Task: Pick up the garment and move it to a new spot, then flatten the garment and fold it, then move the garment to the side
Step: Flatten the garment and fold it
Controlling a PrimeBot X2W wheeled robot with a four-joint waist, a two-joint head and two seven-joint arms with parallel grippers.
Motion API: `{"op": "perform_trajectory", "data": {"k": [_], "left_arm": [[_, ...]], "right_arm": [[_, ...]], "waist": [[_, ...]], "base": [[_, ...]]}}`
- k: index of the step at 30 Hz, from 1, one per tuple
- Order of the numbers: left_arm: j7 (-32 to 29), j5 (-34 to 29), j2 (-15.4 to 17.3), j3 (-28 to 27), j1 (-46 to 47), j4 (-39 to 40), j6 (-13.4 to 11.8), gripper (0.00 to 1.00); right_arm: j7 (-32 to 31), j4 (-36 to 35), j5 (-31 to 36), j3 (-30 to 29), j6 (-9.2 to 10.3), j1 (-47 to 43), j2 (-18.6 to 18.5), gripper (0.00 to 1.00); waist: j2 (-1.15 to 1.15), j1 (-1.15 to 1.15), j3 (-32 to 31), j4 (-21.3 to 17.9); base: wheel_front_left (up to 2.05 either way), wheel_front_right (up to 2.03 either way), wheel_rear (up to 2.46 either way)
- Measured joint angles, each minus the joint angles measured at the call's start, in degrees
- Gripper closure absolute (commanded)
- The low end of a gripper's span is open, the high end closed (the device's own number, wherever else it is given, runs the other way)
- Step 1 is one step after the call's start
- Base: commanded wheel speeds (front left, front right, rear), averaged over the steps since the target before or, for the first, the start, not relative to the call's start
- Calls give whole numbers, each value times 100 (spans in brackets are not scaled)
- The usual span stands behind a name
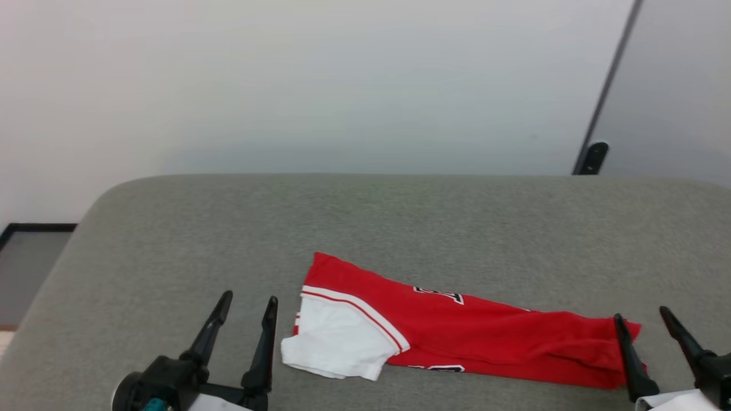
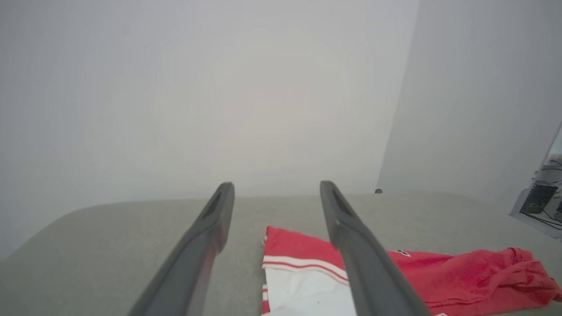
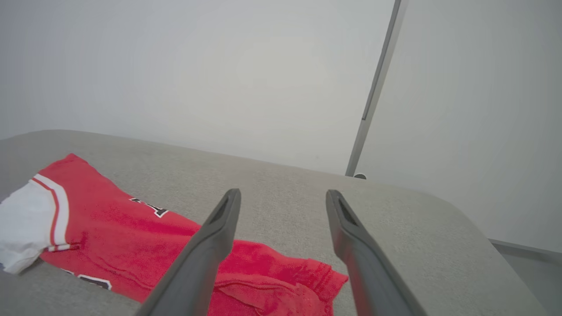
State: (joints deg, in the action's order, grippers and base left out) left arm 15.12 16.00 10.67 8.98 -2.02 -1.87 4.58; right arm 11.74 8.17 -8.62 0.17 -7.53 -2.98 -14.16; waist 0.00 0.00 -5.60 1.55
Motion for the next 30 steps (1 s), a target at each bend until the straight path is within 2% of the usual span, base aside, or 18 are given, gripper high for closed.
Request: {"op": "perform_trajectory", "data": {"k": [7, 12, 15, 24, 28, 30], "left_arm": [[0, -261, -149, -137, 92, -91, 193, 0], [0, -154, -244, -323, 125, -247, 248, 0], [0, -114, -154, -397, 198, -259, 257, 0], [0, 174, -116, -294, 289, -408, 276, 0], [0, 291, -136, -102, 467, -441, 282, 0], [0, 345, -140, -10, 547, -476, 282, 0]], "right_arm": [[-198, -79, -32, -188, 1, 26, 14, 0], [-912, -64, -246, -114, 0, 250, -65, 0], [-1736, 7, -512, -25, 1, 547, -252, 0], [-4813, 358, -1496, 367, 1, 1638, -728, 0], [-5747, 568, -1618, 499, 1, 1977, -938, 0], [-6048, 708, -1686, 444, 1, 2125, -900, 0]], "waist": [[0, 0, 168, -384], [0, 0, 303, -501], [0, 0, 365, -486], [0, 0, 550, -272], [0, 0, 723, -157], [0, 0, 820, -85]], "base": [[0, 0, 0], [0, 0, 0], [0, 0, 0], [0, 0, 0], [0, 0, 0], [0, 0, 0]]}}
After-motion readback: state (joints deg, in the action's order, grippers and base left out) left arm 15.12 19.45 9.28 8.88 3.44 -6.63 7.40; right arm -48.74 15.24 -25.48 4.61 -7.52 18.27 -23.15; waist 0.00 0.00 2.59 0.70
